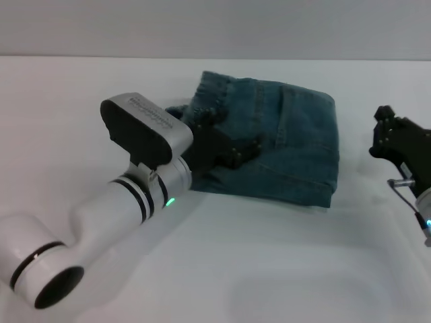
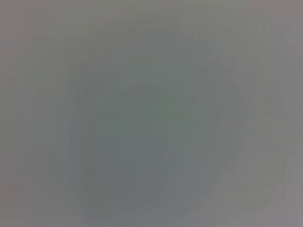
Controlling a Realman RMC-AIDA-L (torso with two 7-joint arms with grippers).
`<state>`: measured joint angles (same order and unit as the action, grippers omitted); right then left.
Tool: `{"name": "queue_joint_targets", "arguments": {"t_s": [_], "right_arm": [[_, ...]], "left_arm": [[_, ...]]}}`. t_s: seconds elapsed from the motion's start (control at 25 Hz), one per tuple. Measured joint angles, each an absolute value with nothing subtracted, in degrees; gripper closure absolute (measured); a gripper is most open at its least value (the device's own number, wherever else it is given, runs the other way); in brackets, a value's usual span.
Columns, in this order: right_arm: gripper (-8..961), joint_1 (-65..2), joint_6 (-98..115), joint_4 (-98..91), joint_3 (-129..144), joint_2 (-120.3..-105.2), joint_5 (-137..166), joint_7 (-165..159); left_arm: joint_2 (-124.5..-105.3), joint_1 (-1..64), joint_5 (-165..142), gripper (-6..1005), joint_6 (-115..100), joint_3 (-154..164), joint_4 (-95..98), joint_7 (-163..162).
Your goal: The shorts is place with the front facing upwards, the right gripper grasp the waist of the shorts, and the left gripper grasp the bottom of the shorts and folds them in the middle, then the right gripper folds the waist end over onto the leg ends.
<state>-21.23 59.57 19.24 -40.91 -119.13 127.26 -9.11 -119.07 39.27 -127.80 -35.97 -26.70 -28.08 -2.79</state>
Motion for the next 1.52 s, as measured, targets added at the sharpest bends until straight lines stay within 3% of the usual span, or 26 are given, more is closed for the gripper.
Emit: {"name": "queue_joint_targets", "arguments": {"t_s": [0.4, 0.8, 1.12, 1.48, 1.52], "right_arm": [[943, -21.53, 57.52, 19.68, -38.54, -119.22, 127.35, -10.5], [927, -20.17, 61.16, 20.49, -38.51, -119.11, 127.43, -10.1], [915, -16.37, 72.74, 18.3, -42.56, -119.13, 126.73, -7.39], [901, -10.59, 82.8, 12.11, -50.89, -118.94, 123.46, -7.79], [861, -10.28, 83.14, 11.47, -51.17, -118.92, 122.88, -7.88]], "left_arm": [[-118.96, 40.05, -127.76, 157, -29.42, -31.73, -24.26, -7.03], [-118.43, 33.4, -128.13, 157, -45.84, -31.78, -32.46, 3.59], [-118.65, 30.83, -127.69, 158, -49.88, -38.83, -32.59, 7.5], [-118.5, 29.61, -127.58, 153, -52.79, -50.47, -19.68, 1.77], [-118.54, 29.5, -127.65, 152, -52.81, -50.68, -19.19, 1.68]]}}
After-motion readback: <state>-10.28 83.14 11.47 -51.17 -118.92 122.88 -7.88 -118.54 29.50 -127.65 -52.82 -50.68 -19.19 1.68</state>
